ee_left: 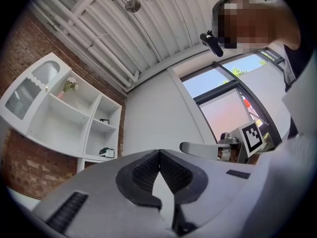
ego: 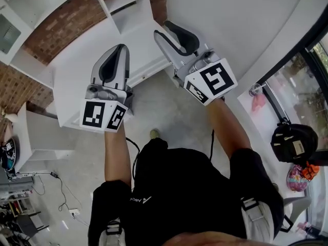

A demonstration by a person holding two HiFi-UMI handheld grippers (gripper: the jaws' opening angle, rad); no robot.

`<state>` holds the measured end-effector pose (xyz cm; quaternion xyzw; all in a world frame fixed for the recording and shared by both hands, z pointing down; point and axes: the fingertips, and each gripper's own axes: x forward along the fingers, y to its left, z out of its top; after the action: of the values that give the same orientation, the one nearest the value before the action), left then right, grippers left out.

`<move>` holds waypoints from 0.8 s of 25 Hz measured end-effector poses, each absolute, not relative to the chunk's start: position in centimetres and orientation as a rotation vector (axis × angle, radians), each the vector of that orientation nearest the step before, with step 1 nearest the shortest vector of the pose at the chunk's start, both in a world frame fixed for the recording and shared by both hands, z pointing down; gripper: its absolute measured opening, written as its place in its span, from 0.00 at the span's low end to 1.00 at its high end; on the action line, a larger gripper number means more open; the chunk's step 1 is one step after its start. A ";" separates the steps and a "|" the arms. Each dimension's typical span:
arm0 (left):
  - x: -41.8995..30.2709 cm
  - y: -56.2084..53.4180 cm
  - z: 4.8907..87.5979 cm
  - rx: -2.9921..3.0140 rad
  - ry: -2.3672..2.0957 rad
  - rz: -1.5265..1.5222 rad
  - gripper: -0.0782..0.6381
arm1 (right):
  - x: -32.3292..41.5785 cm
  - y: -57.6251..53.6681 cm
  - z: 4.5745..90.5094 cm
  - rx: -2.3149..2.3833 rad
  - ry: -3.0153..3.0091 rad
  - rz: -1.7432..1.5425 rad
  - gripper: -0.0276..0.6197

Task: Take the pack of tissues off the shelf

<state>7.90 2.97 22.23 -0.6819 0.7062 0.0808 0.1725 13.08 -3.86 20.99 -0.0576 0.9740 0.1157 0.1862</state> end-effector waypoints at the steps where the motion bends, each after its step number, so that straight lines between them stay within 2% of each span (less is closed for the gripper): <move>1: 7.2 2.6 22.1 -1.931 2.001 0.231 0.11 | 12.2 -4.3 20.8 -0.162 2.745 0.327 0.25; 9: -1.9 -3.0 22.0 -1.921 1.955 0.290 0.11 | 2.7 -10.4 20.6 -0.200 2.762 0.351 0.37; 20: -20.4 -14.3 20.5 -1.973 1.881 0.287 0.11 | -18.2 -24.2 17.1 -0.327 2.801 0.308 0.54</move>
<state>-20.38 -14.28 20.53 -0.7054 0.6725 0.1027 0.1992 -18.24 -24.24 17.10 -0.1140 0.9760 0.1071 0.1517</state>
